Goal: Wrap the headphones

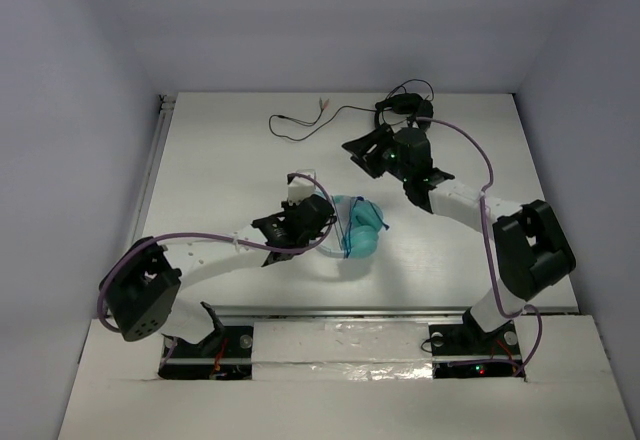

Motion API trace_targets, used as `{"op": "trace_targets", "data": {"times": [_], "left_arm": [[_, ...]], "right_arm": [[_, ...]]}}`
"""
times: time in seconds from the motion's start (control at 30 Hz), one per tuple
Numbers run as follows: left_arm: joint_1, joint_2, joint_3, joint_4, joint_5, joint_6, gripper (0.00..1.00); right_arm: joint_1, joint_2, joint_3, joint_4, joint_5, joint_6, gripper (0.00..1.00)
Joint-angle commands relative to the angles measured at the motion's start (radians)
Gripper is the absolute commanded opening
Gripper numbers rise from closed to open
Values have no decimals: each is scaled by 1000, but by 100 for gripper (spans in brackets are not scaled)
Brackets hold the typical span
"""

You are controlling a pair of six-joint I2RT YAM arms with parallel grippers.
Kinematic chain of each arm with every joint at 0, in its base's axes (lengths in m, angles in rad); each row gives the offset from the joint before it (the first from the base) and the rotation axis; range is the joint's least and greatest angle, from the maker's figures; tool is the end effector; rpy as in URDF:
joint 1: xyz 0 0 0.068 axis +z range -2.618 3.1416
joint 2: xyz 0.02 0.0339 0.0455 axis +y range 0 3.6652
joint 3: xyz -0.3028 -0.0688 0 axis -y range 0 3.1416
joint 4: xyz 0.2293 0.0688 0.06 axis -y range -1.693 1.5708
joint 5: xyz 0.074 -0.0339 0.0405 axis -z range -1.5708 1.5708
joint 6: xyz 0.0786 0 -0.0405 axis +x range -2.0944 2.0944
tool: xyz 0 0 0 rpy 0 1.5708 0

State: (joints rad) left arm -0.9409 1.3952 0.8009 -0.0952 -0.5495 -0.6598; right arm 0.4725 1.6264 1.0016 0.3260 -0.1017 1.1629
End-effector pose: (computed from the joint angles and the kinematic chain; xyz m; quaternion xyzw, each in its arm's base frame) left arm 0.2096 -0.2178 0.2432 0.0074 0.8782 -0.1237 0.4620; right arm 0.3555 0.1907 0.2856 0.2435 0.7663 0.4608 0.3759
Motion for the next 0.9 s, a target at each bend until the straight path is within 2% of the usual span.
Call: {"op": "trace_targets", "data": {"times": [0.0, 0.13, 0.17, 0.2, 0.37, 0.47, 0.57, 0.6, 0.7, 0.87], "left_arm": [[-2, -55, 26, 61, -7, -17, 0], [-2, -61, 14, 89, -16, -3, 0], [-2, -62, 14, 88, -18, 3, 0], [-2, -59, 9, 103, -21, 8, 0], [-2, -26, -8, 205, -56, 58, 0], [-2, 16, -5, 253, -66, 80, 0], [-2, 60, -2, 291, -72, 84, 0], [10, 71, 0, 302, -72, 86, 1], [19, 108, -3, 344, -63, 98, 8], [47, 168, -5, 384, -40, 108, 15]], "right_arm": [[5, -39, 3, 74, -16, -55, 57], [5, -140, -15, 16, 46, -147, 48], [5, -189, -20, -14, 60, -188, 37], [5, -215, -26, -33, 94, -206, 33], [5, -394, -87, -143, 215, -320, 29], [5, -512, -119, -220, 276, -377, 33], [5, -620, -149, -281, 318, -425, 47], [5, -644, -167, -294, 326, -437, 57], [5, -720, -182, -370, 353, -465, 67], [5, -802, -212, -430, 373, -483, 72]]}}
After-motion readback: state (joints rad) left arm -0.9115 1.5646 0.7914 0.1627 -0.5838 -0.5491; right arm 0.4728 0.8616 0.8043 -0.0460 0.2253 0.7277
